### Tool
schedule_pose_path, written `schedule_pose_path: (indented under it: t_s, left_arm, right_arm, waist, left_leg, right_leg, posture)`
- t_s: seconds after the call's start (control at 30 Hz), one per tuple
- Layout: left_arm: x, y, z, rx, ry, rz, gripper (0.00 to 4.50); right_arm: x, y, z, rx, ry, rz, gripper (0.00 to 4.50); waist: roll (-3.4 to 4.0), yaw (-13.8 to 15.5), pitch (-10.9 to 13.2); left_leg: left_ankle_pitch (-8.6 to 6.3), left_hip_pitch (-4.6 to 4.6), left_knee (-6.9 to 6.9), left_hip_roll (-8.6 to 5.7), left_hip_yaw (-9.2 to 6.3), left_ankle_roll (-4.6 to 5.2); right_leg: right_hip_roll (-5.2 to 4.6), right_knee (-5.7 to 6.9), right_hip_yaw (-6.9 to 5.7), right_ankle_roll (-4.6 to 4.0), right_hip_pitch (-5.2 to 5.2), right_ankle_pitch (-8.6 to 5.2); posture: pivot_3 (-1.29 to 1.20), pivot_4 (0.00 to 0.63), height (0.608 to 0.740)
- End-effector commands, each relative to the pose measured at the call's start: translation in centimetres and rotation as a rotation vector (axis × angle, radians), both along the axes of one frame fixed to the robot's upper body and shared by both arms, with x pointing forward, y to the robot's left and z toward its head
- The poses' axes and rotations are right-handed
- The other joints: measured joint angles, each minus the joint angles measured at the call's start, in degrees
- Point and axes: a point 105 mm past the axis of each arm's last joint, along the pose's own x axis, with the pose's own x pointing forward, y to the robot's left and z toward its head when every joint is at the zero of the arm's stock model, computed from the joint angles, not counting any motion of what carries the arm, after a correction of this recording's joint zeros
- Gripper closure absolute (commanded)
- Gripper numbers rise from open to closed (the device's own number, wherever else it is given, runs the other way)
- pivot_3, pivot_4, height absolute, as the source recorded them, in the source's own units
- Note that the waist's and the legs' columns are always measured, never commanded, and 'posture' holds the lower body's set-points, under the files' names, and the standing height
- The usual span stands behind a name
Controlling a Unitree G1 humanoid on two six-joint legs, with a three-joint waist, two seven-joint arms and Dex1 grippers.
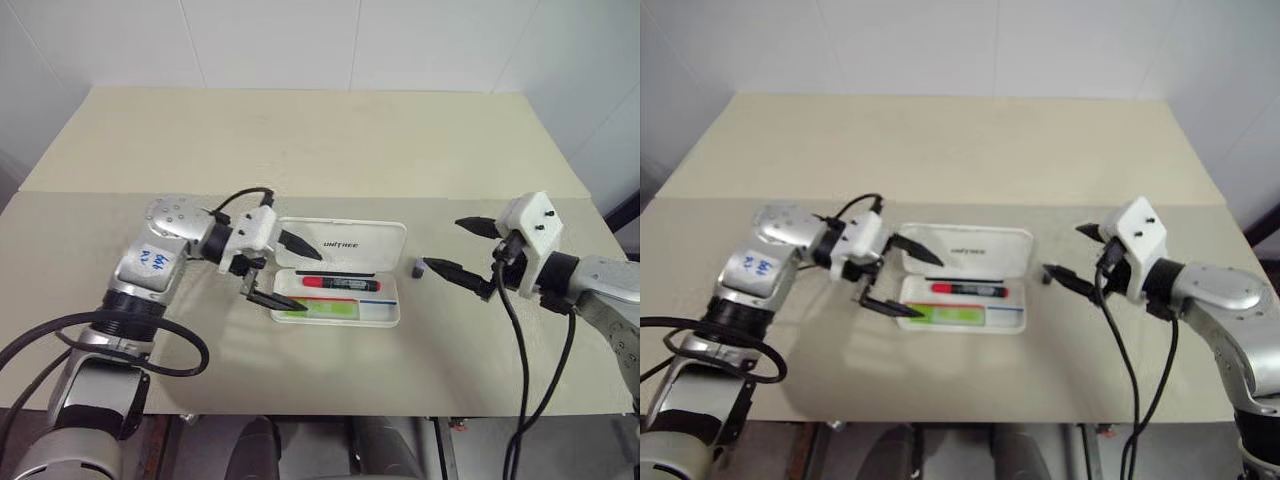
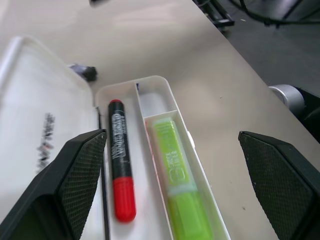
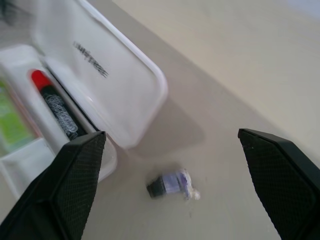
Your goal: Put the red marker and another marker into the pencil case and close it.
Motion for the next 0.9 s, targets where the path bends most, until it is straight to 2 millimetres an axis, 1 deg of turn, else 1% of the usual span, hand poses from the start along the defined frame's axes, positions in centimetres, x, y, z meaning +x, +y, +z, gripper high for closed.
schedule_pose_path:
  t_s: [0.03, 0.1, 0.23, 0.3, 0.43, 0.67, 0.73, 0.9]
  left_arm:
    - [-0.1, 1.6, 1.7, -0.049, -0.041, 0.052, 0.02]
    - [-0.1, 1.8, 2.1, -0.066, -0.045, 0.071, 0.02]
    - [0.1, 2.4, 3.3, -0.097, -0.103, 0.106, 0.02]
    - [0.0, 2.5, 3.4, -0.099, -0.108, 0.116, 0.02]
    - [-0.4, 2.6, 3.4, -0.101, -0.107, 0.123, 0.02]
    - [-0.9, 2.7, 3.6, -0.099, -0.112, 0.135, 0.02]
    - [-1.0, 2.8, 3.6, -0.098, -0.113, 0.138, 0.02]
    - [-1.1, 2.9, 3.7, -0.093, -0.118, 0.14, 0.02]
  right_arm:
    - [-0.1, 1.0, -0.5, 0.025, 0.058, -0.085, 0.0]
    - [0.2, 1.4, -1.5, 0.05, 0.108, -0.133, 0.0]
    - [0.8, 2.2, -2.8, 0.083, 0.179, -0.215, 0.0]
    - [1.2, 2.2, -3.1, 0.087, 0.194, -0.251, 0.0]
    - [2.3, 1.7, -3.8, 0.08, 0.205, -0.334, 0.0]
    - [3.1, 1.0, -4.7, 0.051, 0.217, -0.402, 0.0]
    - [3.2, 1.1, -5.1, 0.058, 0.237, -0.414, 0.0]
    - [3.3, 2.3, -6.1, 0.089, 0.284, -0.42, 0.0]
  waist:
    - [0.0, -0.06, 0.0]
    - [0.0, 0.03, 0.0]
    - [-0.01, 0.25, 0.0]
    - [-0.01, 0.16, 0.0]
    - [-0.01, 0.06, 0.0]
    - [-0.01, 0.0, 0.0]
    - [-0.01, -0.13, 0.0]
    - [-0.01, -0.16, 0.0]
  left_leg:
    - [0.0, 0.0, 0.0, 0.02, 0.0, 0.0]
    - [0.0, 0.0, 0.0, 0.0, 0.0, 0.0]
    - [0.0, -0.08, 0.02, -0.04, 0.0, 0.0]
    - [0.0, -0.1, 0.03, -0.07, 0.01, 0.0]
    - [-0.01, -0.1, -0.03, -0.07, 0.03, 0.0]
    - [-0.01, -0.09, -0.19, -0.08, 0.05, 0.0]
    - [0.0, -0.08, -0.24, -0.08, 0.06, 0.0]
    - [0.0, -0.08, -0.38, -0.07, 0.08, 0.0]
  right_leg:
    - [0.01, 0.0, 0.0, 0.0, 0.0, 0.0]
    - [0.0, 0.0, 0.0, 0.0, -0.01, 0.0]
    - [-0.04, -0.05, 0.0, 0.01, -0.01, 0.01]
    - [-0.07, -0.08, 0.03, 0.04, -0.01, 0.02]
    - [-0.07, -0.11, 0.04, 0.04, -0.03, 0.02]
    - [-0.06, -0.13, 0.04, 0.03, -0.1, 0.01]
    - [-0.06, -0.15, 0.05, 0.03, -0.1, 0.01]
    - [-0.05, -0.17, 0.07, 0.02, -0.17, 0.0]
  posture:
    - [0.0, 0.15, 0.74]
    - [0.0, 0.15, 0.74]
    - [0.0, 0.15, 0.74]
    - [0.0, 0.15, 0.74]
    - [0.0, 0.15, 0.74]
    - [0.0, 0.15, 0.74]
    - [0.0, 0.15, 0.74]
    - [0.0, 0.15, 0.74]
